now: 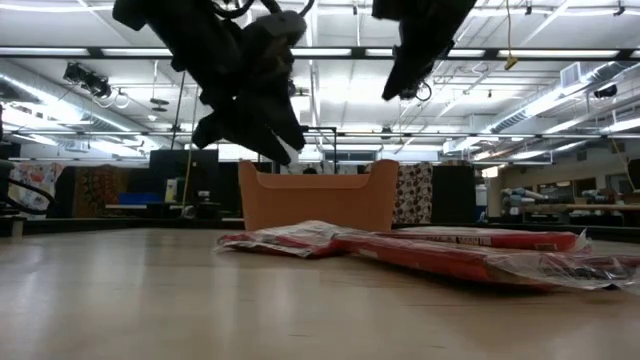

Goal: Sort popcorn bags into baskets
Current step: Put the popcorn bag into the orange bin

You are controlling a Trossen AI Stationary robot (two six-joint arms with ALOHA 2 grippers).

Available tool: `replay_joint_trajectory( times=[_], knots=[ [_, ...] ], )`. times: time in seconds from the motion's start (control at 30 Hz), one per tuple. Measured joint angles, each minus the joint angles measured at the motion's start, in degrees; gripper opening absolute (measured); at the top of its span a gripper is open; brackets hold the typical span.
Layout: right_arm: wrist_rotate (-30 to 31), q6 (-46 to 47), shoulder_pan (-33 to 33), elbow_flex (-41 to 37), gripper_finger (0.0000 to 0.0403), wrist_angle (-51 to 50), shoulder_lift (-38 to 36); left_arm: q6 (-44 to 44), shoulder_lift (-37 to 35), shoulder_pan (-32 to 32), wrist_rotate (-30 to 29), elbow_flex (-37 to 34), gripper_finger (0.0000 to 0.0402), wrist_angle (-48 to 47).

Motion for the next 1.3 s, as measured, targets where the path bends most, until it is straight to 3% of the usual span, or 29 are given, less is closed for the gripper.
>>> replay_joint_trajectory(
  times=[0.23, 0.73, 0.93, 1.17, 1.3],
  knots=[
    [1.97, 3.17, 0.01, 0.02, 0.0155, -0.43, -5.1, -0.81, 5.7, 2.72, -0.58, -0.01, 0.0197, 7.17],
    [3.66, 4.95, 0.17, 0.07, 0.0155, -2.4, -12.62, -2.39, 15.72, 2.62, 2.56, 0.15, 0.0191, 13.94],
    [3.68, 4.95, 0.17, 0.07, 0.0155, -2.63, -12.82, -2.79, 16.66, 1.43, 1.38, 0.17, 0.0147, 13.61],
    [3.68, 4.95, 0.17, 0.07, 0.0155, -3.06, -12.82, -3.77, 16.62, 1.53, 2.42, 0.06, 0.0017, 13.14],
    [3.66, 4.95, 0.17, 0.07, 0.0155, -3.45, -12.82, -3.88, 15.47, 1.92, 3.82, -0.06, 0.0008, 12.54]
  ],
)
